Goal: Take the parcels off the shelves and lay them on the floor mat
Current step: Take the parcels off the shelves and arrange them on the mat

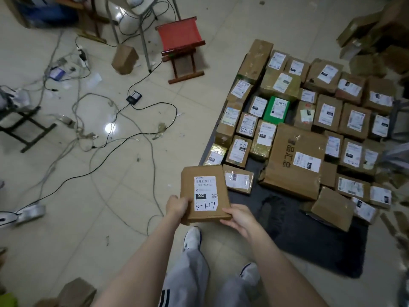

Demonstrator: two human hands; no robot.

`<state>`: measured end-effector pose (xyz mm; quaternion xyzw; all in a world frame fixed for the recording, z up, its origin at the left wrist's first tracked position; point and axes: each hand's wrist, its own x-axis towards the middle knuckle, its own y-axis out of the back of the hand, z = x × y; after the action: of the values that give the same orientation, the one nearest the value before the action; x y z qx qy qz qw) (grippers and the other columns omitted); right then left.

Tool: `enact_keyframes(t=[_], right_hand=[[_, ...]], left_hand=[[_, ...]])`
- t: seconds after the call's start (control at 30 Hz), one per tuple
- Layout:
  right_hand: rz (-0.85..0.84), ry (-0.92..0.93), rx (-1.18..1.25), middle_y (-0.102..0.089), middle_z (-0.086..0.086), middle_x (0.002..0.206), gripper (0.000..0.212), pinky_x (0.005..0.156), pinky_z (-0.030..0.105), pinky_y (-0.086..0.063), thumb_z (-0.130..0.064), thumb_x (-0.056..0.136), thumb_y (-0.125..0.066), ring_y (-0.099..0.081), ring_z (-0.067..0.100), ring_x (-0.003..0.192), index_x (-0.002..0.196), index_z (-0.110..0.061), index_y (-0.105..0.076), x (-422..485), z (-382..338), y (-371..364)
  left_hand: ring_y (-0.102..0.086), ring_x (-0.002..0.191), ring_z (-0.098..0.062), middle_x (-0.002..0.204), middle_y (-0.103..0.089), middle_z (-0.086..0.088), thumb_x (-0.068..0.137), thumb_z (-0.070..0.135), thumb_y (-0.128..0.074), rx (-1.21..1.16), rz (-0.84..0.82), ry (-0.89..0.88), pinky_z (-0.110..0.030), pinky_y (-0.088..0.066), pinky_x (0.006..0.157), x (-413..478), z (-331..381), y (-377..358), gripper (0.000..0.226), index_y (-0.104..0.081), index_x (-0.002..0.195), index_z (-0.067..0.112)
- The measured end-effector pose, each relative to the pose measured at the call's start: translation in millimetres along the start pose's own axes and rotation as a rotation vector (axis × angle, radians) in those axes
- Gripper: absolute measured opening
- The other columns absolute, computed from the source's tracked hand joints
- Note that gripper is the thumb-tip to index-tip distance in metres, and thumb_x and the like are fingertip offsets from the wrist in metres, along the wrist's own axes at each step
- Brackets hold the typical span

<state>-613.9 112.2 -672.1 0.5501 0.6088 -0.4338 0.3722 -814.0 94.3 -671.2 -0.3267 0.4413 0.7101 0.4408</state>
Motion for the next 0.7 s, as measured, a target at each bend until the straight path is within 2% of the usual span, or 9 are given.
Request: enact_keyframes(t=[0.03, 0.1, 0.2, 0.27, 0.47, 0.53, 0.6, 0.67, 0.7], right_hand=[[0.002, -0.011, -0.002, -0.072, 0.011, 0.094, 0.014, 0.066, 0.031, -0.060, 0.006, 0.095, -0.056, -0.067, 0.022, 0.086, 0.091, -0.002, -0.067, 9.7, 3.3, -4.8], [0.011, -0.036, 0.009, -0.068, 0.016, 0.102, 0.013, 0.077, 0.038, -0.057, 0.009, 0.096, -0.052, -0.065, 0.026, 0.093, 0.096, 0.003, -0.064, 29.5, 11.9, -13.7], [0.042, -0.068, 0.010, -0.064, 0.020, 0.110, 0.018, 0.086, 0.043, -0.053, 0.012, 0.097, -0.048, -0.060, 0.032, 0.102, 0.112, 0.008, -0.058, 58.1, 27.0, -21.9], [0.058, -0.079, -0.009, -0.063, 0.021, 0.112, 0.022, 0.087, 0.043, -0.053, 0.012, 0.097, -0.047, -0.060, 0.032, 0.103, 0.116, 0.009, -0.057, 76.3, 38.9, -23.5], [0.127, -0.108, -0.012, -0.065, 0.015, 0.099, 0.021, 0.087, 0.043, -0.053, 0.013, 0.098, -0.042, -0.061, 0.029, 0.095, 0.095, 0.001, -0.059, 117.4, 75.1, -22.1], [0.150, -0.117, -0.027, -0.064, 0.010, 0.086, 0.026, 0.079, 0.039, -0.054, 0.013, 0.098, -0.042, -0.062, 0.023, 0.080, 0.084, -0.003, -0.057, 127.7, 82.5, -20.9], [0.176, -0.122, -0.068, -0.062, 0.007, 0.076, 0.029, 0.059, 0.029, -0.055, 0.013, 0.097, -0.043, -0.058, 0.016, 0.067, 0.079, -0.005, -0.056, 138.9, 88.0, -21.7], [0.205, -0.115, -0.080, -0.061, 0.007, 0.072, 0.030, 0.039, 0.022, -0.049, 0.013, 0.096, -0.043, -0.055, 0.015, 0.061, 0.076, -0.005, -0.056, 154.8, 93.6, -23.5], [0.221, -0.109, -0.087, -0.061, 0.007, 0.073, 0.029, 0.038, 0.022, -0.048, 0.013, 0.096, -0.042, -0.055, 0.015, 0.061, 0.077, -0.005, -0.056, 164.1, 96.8, -24.7]], left_hand=[[-0.063, 0.077, -0.035, 0.102, -0.062, -0.019, 0.080, 0.023, -0.064, 0.032, -0.009, -0.005, -0.038, -0.054, 0.049, 9.8, -5.2, -1.8, 0.048, -0.052, 0.116, -0.006], [-0.059, 0.073, -0.030, 0.099, -0.064, -0.018, 0.073, 0.031, -0.060, 0.109, -0.016, -0.026, -0.033, -0.050, 0.054, 29.5, -16.9, -6.7, 0.055, -0.059, 0.113, -0.006], [-0.060, 0.103, -0.036, 0.117, -0.064, -0.021, 0.086, 0.026, -0.058, 0.261, 0.040, -0.065, -0.036, -0.048, 0.081, 59.2, -39.9, -17.5, 0.042, -0.057, 0.118, -0.002], [-0.056, 0.114, -0.037, 0.126, -0.060, -0.022, 0.090, 0.024, -0.058, 0.314, 0.094, -0.059, -0.035, -0.044, 0.088, 77.1, -56.1, -24.1, 0.043, -0.054, 0.124, -0.003], [-0.047, 0.127, -0.038, 0.141, -0.048, -0.023, 0.094, 0.029, -0.055, 0.241, 0.147, 0.003, -0.036, -0.040, 0.097, 110.9, -92.0, -38.3, 0.059, -0.041, 0.139, -0.006], [-0.050, 0.125, -0.038, 0.140, -0.049, -0.024, 0.093, 0.029, -0.055, 0.199, 0.127, 0.028, -0.033, -0.042, 0.096, 118.3, -99.8, -40.6, 0.064, -0.036, 0.143, -0.006], [-0.055, 0.120, -0.040, 0.136, -0.052, -0.025, 0.091, 0.030, -0.055, 0.162, 0.113, 0.053, -0.042, -0.047, 0.100, 129.4, -107.2, -41.8, 0.070, -0.031, 0.146, -0.005], [-0.057, 0.117, -0.041, 0.135, -0.052, -0.025, 0.091, 0.030, -0.055, 0.133, 0.111, 0.058, -0.048, -0.049, 0.098, 143.5, -112.6, -43.7, 0.070, -0.032, 0.146, -0.005], [-0.056, 0.118, -0.041, 0.138, -0.050, -0.023, 0.091, 0.030, -0.055, 0.113, 0.115, 0.055, -0.049, -0.049, 0.098, 150.9, -114.3, -45.5, 0.069, -0.032, 0.147, -0.004]])
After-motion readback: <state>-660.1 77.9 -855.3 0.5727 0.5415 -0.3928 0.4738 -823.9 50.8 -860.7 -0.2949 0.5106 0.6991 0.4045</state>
